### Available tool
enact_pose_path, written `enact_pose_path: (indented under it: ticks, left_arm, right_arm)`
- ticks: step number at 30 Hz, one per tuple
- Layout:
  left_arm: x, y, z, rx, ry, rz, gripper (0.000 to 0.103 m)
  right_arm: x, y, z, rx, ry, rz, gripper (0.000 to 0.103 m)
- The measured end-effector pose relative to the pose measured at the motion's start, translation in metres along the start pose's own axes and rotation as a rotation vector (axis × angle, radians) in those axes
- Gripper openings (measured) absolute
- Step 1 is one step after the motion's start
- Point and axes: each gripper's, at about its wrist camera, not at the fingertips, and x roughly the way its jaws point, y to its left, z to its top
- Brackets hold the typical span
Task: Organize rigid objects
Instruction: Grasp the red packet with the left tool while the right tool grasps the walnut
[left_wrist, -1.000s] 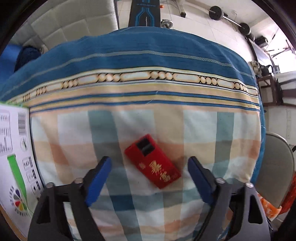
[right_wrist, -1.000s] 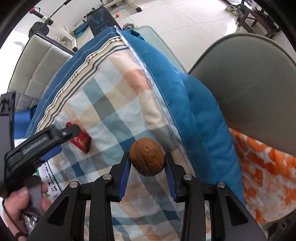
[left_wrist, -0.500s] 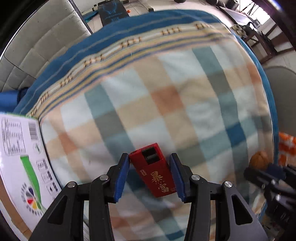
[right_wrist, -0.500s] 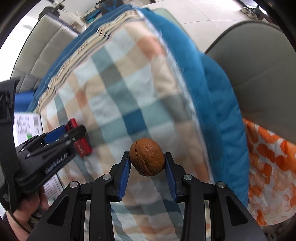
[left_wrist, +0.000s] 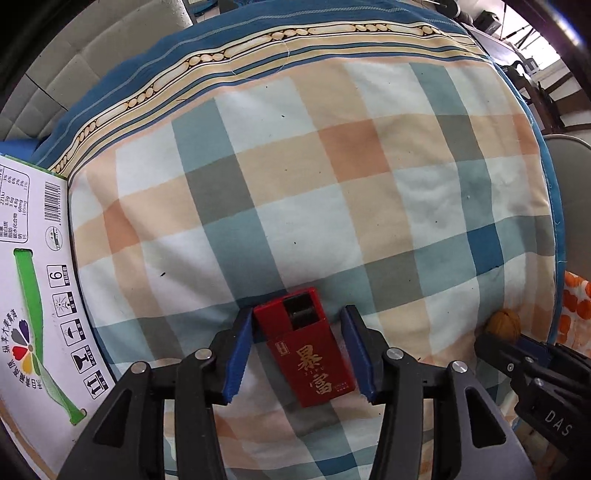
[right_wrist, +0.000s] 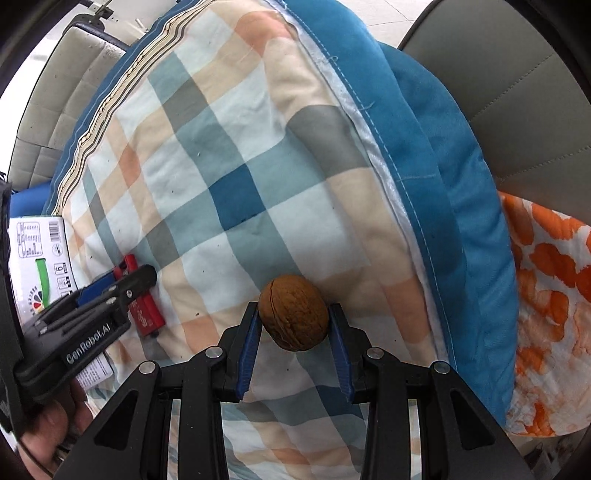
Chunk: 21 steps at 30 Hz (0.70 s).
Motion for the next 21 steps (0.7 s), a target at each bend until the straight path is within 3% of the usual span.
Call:
enact_pose_path:
  ticks: [2, 7, 16, 17, 21]
  left_arm:
    - [-0.005, 0.0, 0.0, 0.011, -0.007, 0.005, 0.039]
    - [-0.029, 0.001, -0.022, 0.025, -0.035, -0.016, 0.036]
    - [-0.08, 0.016, -0.064, 0.023, -0.111, -0.072, 0.025]
    - [-0.08, 0.017, -0.065, 0.027, -0.108, -0.074, 0.019]
    - [-0.054, 0.038, -0.058, -0.031, -0.079, -0.15, 0.023]
  right_arm:
    - [0.001, 0.001, 0.002, -0.002, 0.0, -0.005, 0.039]
    - [-0.007, 0.001, 0.002, -0.013, -0.002, 0.02, 0.039]
    - [-0.035, 0.002, -0.031, -0.039, -0.024, 0.067, 0.038]
    - [-0.037, 0.003, -0.034, -0.048, -0.031, 0.058, 0.038]
    - [-0.035, 0.007, -0.04, -0.044, -0.032, 0.038, 0.039]
